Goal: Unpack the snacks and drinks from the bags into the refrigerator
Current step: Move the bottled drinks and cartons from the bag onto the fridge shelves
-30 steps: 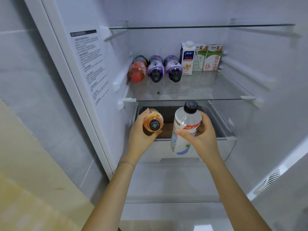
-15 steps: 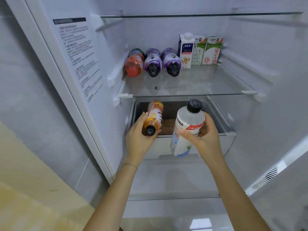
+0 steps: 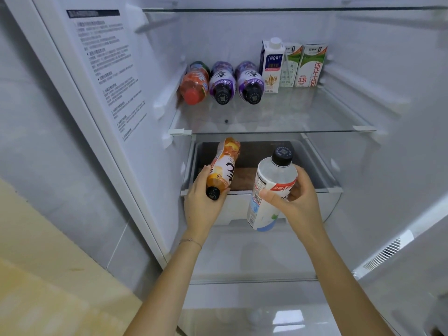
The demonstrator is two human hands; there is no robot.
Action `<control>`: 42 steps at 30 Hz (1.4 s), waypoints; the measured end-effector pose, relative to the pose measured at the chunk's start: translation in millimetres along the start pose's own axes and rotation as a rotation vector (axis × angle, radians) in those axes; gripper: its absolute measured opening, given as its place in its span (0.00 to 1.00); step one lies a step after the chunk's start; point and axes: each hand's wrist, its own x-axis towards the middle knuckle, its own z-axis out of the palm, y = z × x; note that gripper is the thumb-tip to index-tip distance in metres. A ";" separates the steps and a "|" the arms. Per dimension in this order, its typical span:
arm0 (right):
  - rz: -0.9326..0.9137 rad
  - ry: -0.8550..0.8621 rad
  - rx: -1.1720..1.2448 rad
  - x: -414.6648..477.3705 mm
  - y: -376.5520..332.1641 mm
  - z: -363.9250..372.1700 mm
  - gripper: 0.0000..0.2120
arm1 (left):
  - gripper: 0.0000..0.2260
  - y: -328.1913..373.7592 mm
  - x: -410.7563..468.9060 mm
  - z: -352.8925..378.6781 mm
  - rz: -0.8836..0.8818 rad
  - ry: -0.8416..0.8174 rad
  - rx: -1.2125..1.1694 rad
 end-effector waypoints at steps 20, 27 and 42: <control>0.009 -0.027 0.013 -1.7 1.7 -8.0 0.27 | 0.25 6.1 59.3 16.9 -0.123 0.014 0.219; -0.006 -0.048 0.033 -1.2 -3.6 -9.7 0.28 | 0.22 1.0 74.0 19.3 -0.124 0.021 0.275; -0.006 -0.061 0.016 1.2 -5.1 -11.1 0.28 | 0.19 -4.2 101.3 24.0 -0.118 -0.039 0.440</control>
